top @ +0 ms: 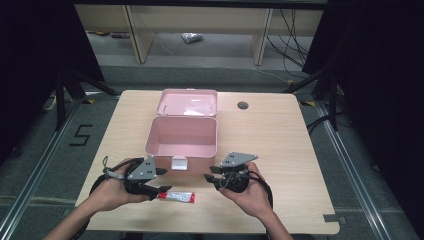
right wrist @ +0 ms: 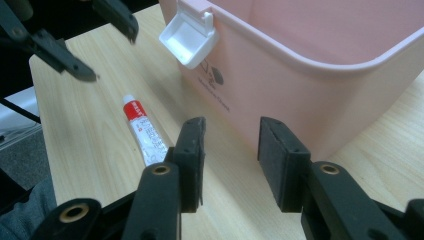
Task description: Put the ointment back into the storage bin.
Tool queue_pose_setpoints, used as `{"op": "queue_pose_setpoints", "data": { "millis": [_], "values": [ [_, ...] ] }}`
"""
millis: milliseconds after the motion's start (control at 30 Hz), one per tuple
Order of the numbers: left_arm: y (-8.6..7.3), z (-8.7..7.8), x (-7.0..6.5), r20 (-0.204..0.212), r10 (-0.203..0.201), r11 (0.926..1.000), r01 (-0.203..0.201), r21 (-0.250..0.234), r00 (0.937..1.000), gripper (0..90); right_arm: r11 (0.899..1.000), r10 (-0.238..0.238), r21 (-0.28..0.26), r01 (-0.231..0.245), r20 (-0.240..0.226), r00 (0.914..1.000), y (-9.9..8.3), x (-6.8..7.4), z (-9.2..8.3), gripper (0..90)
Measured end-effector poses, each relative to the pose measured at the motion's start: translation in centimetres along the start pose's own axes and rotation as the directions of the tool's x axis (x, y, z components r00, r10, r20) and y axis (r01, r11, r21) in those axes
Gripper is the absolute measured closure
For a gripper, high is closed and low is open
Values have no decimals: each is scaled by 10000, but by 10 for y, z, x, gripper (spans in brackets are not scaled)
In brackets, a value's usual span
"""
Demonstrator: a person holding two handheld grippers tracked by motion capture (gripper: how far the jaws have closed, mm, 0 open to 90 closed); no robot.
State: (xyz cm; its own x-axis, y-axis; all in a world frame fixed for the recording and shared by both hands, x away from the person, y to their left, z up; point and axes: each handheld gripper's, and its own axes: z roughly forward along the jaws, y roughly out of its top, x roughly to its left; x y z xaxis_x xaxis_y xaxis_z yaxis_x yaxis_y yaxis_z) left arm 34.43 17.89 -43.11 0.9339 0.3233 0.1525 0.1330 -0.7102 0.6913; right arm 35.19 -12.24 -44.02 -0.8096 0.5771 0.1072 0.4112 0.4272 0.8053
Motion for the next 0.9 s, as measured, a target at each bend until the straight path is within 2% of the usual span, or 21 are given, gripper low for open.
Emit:
{"op": "queue_pose_setpoints", "data": {
  "millis": [67,100,200,233,300,333,367,400,433,467,567,600,633,767,833,867,900],
  "values": [
    [-1,6,1,251,101,9990,-112,440,9996,454,9999,6,-115,-6,33,10000,-1,1,1,636],
    [-2,10,-1,253,-24,9991,13,422,9997,454,10000,29,-93,-28,32,10000,-1,1,1,635],
    [0,15,2,511,601,9915,-655,1123,9969,453,10000,18,-14,-18,10,10000,-1,1,1,634],
    [0,18,1,562,516,9922,-576,1103,9971,453,10000,21,-73,-20,25,10000,-1,1,1,634],
    [1,22,2,870,745,9864,-862,1399,9934,454,10000,74,-40,-74,-31,10000,-1,1,1,636],
    [2,25,0,906,720,9864,-843,1412,9933,457,9999,-106,27,106,-71,9999,0,0,1,636],
    [2,26,1,1024,862,9832,-1012,1517,9910,459,10000,-24,36,24,-62,10000,-1,0,0,637],
    [2,30,0,1086,851,9835,-1010,1500,9904,466,9998,193,74,-193,-53,9998,-1,2,0,637],
    [2,32,1,1169,1170,9753,-1363,1737,9862,472,10000,-58,34,58,-31,10000,-1,0,0,637],
    [2,35,0,1213,1189,9740,-1395,1785,9855,475,9999,-110,3,110,33,9999,-1,-1,0,637],
    [2,43,-2,1607,1421,9624,-1743,2082,9767,489,10000,16,56,-16,-62,10000,-2,0,0,637],
    [2,44,-2,1732,1556,9561,-1924,2210,9725,497,9999,148,62,-148,-59,9999,-2,1,0,637],
    [2,46,-2,1845,1538,9549,-1941,2249,9707,499,9997,234,88,-233,-66,9997,-2,1,0,638],
    [3,52,-2,2208,1956,9327,-2508,2591,9555,510,9999,110,44,-110,-101,9999,-2,0,1,639],
    [4,55,-2,2307,1958,9332,-2534,2548,9531,517,9998,201,79,-200,-141,9997,-2,0,0,640],
    [4,55,-1,2342,2105,9274,-2696,2591,9491,523,9998,190,47,-190,-95,9998,-2,0,0,640],
    [4,56,-1,2340,2154,9254,-2747,2610,9481,527,9999,126,25,-126,-85,9999,-3,0,1,639]
  ]
}}
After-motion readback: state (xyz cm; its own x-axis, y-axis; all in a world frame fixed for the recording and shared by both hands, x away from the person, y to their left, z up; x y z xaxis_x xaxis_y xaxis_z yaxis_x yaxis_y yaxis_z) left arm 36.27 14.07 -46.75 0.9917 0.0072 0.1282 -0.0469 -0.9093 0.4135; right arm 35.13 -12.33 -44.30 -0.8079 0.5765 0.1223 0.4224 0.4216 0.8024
